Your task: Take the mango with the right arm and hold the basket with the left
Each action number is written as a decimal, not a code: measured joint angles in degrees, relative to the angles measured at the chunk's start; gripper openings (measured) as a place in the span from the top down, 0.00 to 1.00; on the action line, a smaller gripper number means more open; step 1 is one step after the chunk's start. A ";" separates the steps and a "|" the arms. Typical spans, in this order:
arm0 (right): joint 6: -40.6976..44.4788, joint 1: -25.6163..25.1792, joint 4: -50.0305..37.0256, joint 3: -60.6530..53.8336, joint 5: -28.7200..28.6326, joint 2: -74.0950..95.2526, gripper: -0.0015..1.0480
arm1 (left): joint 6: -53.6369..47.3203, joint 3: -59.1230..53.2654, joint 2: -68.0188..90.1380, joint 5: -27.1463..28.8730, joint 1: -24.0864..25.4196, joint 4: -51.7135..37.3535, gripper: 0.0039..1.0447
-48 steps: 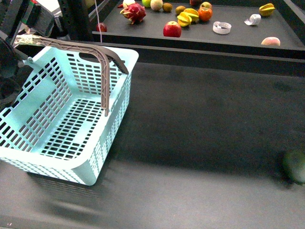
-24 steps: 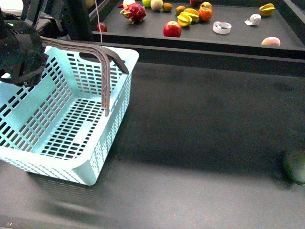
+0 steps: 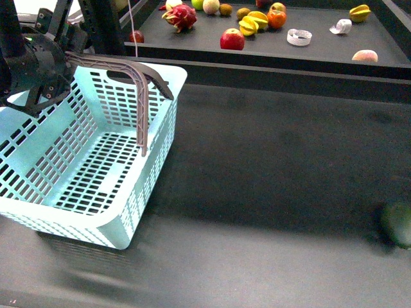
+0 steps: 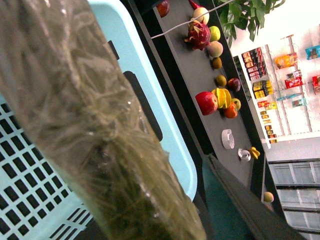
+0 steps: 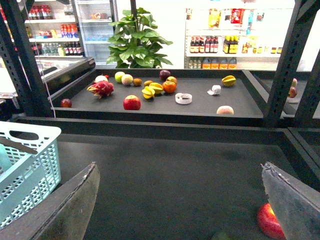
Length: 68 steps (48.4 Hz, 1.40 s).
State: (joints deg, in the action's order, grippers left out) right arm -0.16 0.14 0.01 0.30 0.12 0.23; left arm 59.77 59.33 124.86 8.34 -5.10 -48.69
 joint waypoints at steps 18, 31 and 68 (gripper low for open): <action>0.00 0.00 0.00 0.00 -0.02 0.00 0.08 | -5.53 -6.88 -9.70 -5.53 -2.25 4.31 0.92; 0.00 0.00 0.00 0.00 0.00 0.00 0.08 | -18.62 -17.42 -21.16 -16.22 -2.25 -4.20 0.92; 0.00 0.00 0.00 0.00 0.00 0.00 0.08 | -42.86 -28.15 -32.72 -28.59 -14.69 -7.91 0.92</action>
State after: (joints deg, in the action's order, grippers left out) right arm -0.16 0.14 0.01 0.30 0.12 0.23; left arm 16.91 31.18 92.14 -20.25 -19.79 -56.60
